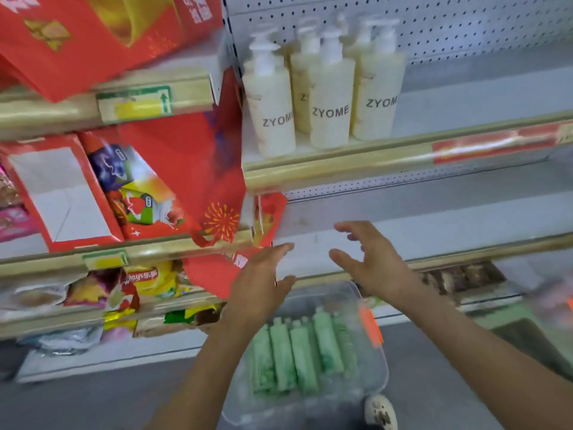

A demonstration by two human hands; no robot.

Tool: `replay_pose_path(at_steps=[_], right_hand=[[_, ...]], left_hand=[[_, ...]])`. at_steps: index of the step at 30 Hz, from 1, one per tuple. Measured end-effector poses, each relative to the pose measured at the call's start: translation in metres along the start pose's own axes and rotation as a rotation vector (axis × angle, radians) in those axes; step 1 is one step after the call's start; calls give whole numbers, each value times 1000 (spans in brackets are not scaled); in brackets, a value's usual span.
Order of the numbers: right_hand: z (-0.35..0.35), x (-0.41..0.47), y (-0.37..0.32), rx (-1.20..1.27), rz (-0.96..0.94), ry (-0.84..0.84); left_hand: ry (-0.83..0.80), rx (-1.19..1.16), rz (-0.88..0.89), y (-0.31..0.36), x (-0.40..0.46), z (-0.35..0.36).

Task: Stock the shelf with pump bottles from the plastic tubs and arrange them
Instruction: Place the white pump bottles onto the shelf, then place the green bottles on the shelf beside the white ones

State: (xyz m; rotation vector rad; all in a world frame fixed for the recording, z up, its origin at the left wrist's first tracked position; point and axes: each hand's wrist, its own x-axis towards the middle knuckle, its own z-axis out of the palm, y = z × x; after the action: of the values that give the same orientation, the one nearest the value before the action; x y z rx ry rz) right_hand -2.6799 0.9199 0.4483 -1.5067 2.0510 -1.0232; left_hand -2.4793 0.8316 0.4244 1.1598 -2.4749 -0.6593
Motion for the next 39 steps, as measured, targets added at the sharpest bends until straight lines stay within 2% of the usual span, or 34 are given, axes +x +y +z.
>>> replay_pose_path(at_steps=[4,8,11,14,21,26,30,34,36,39], right_hand=[[62,-18,38,119,287,-259],[118,-31,82,105,546,-431],[161,-37,115,94,673,-569],[200,-47,145,18,737,-651],[277,-55,179,-122,791,-675],[317,-67,188,-264,780,-673],[328,-70,191,-309,777,-611],[326,-66,199,-224,822,-640],[320,-64,204,-90,898,-619],[301,-65,199,185,1000,-611]], left_hand=[[-163,-167,-228,-43,-33,43],[-277,-349,-538,-94,-57,92],[-326,-429,-763,-129,-68,131],[-322,-422,-913,-154,-75,169],[-295,-302,-1034,-198,-75,224],[-346,-220,-1022,-216,-74,251],[-319,-153,-1030,-223,-73,260],[-313,-198,-1030,-231,-73,260],[-312,-259,-1086,-233,-75,255],[-263,-547,-1233,-226,-84,241]])
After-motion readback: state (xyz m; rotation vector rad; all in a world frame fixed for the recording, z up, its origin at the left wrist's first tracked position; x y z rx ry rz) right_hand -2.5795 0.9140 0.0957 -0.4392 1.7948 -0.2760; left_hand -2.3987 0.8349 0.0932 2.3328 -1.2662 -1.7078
